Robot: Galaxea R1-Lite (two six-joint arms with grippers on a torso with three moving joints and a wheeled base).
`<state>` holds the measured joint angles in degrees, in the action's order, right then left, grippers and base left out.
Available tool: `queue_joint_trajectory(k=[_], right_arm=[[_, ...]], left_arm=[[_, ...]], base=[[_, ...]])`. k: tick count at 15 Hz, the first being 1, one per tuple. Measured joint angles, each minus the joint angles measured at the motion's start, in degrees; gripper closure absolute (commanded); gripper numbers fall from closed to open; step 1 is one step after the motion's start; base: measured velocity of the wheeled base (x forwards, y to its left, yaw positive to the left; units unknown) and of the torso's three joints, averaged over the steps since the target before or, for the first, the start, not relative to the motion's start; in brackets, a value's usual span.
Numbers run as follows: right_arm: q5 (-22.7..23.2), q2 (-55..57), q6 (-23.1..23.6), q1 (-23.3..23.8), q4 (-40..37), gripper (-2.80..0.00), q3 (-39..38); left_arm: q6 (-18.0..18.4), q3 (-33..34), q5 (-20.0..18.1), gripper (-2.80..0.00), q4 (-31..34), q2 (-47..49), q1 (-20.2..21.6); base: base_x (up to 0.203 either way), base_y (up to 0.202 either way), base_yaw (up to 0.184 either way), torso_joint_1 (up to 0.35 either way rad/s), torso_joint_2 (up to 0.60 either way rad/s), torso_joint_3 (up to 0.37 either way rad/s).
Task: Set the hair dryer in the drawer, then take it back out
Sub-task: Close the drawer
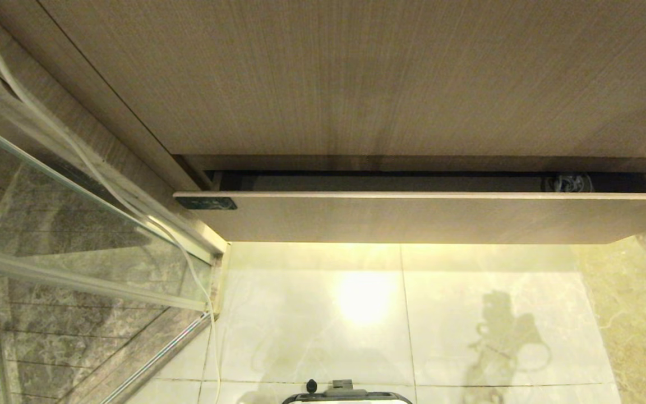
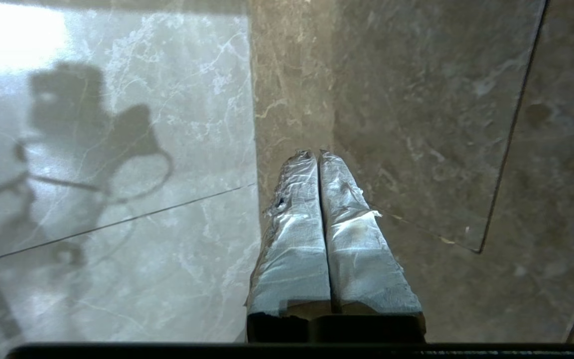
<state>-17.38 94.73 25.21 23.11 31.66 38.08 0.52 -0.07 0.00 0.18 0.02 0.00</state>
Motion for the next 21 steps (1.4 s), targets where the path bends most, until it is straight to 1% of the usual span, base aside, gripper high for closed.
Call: queue_joint_trajectory(k=[2, 4, 6, 9, 12, 13, 15, 18, 20, 21], right_arm=[[0.63, -0.62, 1.77, 0.01, 0.12, 0.00, -0.08], [1.97, -1.65, 5.93, 0.01, 0.05, 0.00, -0.54], [3.57, -3.32, 8.75, -0.02, -0.24, 0.00, -1.61], [4.62, -6.51, 10.67, -1.19, -0.33, 0.00, -4.34], [4.30, -10.10, 11.58, -4.13, -1.21, 0.00, -6.04], [4.18, -11.38, 12.52, -5.09, -1.79, 0.00, -6.11], [4.18, -13.99, 17.38, -6.48, -3.01, 0.00, -5.88], [4.70, -18.85, 29.01, -7.64, -6.52, 0.00, -4.60], [4.79, -22.40, 37.68, -8.66, -8.42, 0.00, -2.56], [4.79, -24.11, 41.20, -9.01, -9.42, 0.00, -1.61]], left_arm=[[-0.01, 0.00, -0.02, 0.00, -0.02, 0.00, 0.00], [0.00, 0.00, 0.00, 0.00, 0.00, 0.00, 0.00], [0.00, 0.00, 0.00, 0.00, 0.00, 0.00, 0.00], [-0.01, 0.00, 0.00, 0.00, 0.00, 0.00, 0.00], [0.00, 0.00, 0.00, 0.00, -0.02, 0.00, 0.00], [0.00, 0.00, 0.00, 0.00, -0.02, 0.00, 0.00], [-0.01, 0.00, 0.00, 0.00, 0.00, 0.00, 0.00], [0.00, 0.00, -0.02, 0.00, -0.02, 0.00, 0.00], [0.00, 0.02, 0.00, 0.00, -0.02, 0.00, 0.00], [0.00, 0.00, 0.00, 0.00, 0.00, 0.00, 0.00]], base=[[0.000, 0.000, 0.000, 0.000, 0.00, 0.000], [0.000, 0.000, 0.000, 0.000, 0.00, 0.000], [0.000, 0.000, 0.000, 0.000, 0.00, 0.000], [0.000, 0.000, 0.000, 0.000, 0.00, 0.000], [0.000, 0.000, 0.000, 0.000, 0.00, 0.000], [0.000, 0.000, 0.000, 0.000, 0.00, 0.000], [0.000, 0.000, 0.000, 0.000, 0.00, 0.000], [0.000, 0.000, 0.000, 0.000, 0.00, 0.000], [0.000, 0.000, 0.000, 0.000, 0.00, 0.000], [0.000, 0.000, 0.000, 0.000, 0.00, 0.000]])
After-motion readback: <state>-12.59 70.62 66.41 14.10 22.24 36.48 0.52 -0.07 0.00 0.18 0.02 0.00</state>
